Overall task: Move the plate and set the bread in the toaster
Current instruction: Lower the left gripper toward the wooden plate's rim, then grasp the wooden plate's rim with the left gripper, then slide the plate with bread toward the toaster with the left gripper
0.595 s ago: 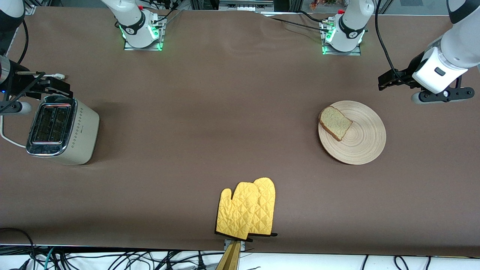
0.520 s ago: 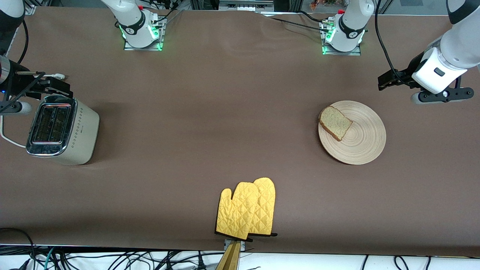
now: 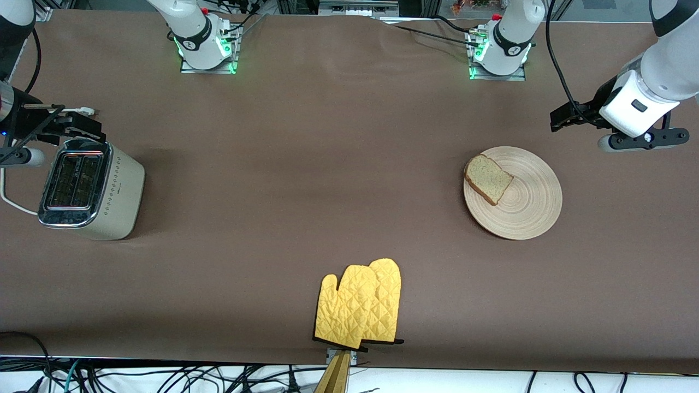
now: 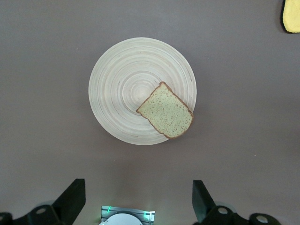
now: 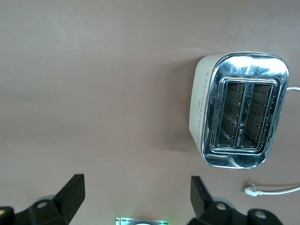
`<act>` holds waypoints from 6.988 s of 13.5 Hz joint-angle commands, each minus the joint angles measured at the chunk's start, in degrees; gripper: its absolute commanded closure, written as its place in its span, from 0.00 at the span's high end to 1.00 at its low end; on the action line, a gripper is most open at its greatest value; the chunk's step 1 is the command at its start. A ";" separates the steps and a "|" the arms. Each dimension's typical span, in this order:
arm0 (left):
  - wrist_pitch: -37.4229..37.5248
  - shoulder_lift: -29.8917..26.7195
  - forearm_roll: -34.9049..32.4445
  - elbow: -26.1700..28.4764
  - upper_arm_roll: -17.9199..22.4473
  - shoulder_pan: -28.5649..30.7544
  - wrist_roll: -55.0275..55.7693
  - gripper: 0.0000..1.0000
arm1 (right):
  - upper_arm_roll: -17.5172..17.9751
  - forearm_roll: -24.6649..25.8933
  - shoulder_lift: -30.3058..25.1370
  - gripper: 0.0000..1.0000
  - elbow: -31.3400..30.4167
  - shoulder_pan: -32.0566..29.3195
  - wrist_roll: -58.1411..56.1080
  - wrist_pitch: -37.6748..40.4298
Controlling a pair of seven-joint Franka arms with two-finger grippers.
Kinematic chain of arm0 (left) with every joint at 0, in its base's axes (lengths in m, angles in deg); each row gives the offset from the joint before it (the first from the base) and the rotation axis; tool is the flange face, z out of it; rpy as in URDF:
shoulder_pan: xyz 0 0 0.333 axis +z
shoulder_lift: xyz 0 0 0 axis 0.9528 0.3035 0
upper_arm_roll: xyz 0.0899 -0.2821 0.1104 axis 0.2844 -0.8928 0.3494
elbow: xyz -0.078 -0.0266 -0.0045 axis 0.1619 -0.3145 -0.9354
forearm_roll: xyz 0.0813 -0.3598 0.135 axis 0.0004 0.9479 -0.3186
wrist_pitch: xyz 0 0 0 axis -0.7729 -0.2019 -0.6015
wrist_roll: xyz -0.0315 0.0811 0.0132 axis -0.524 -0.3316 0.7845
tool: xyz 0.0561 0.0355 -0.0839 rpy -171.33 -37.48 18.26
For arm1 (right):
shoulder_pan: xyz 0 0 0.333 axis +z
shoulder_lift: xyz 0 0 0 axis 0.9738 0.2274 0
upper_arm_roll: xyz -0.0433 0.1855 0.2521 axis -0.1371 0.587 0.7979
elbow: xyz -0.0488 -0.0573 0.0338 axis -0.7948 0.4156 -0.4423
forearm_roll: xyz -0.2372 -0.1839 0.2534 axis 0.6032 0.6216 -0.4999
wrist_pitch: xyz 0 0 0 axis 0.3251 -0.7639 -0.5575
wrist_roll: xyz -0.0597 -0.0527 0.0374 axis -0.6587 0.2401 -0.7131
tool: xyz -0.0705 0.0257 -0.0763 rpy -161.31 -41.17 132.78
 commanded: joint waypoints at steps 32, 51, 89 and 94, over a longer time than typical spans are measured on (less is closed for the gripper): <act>-17.33 29.76 19.20 -0.12 -0.64 29.16 -44.89 1.00 | -0.04 -0.69 -0.10 1.00 0.11 -0.64 0.04 -0.12; -16.46 43.05 30.28 2.52 -5.22 36.12 -66.70 0.99 | -0.13 -0.78 -0.10 1.00 0.11 -0.64 0.13 -0.21; -0.82 44.47 46.00 1.11 -5.93 29.65 -59.87 0.00 | -0.13 -0.78 -0.02 1.00 0.11 -0.64 0.13 -0.21; -4.75 42.98 58.83 2.08 -4.61 14.72 -55.92 0.00 | -0.13 -0.78 0.07 1.00 0.11 -0.64 0.13 -0.21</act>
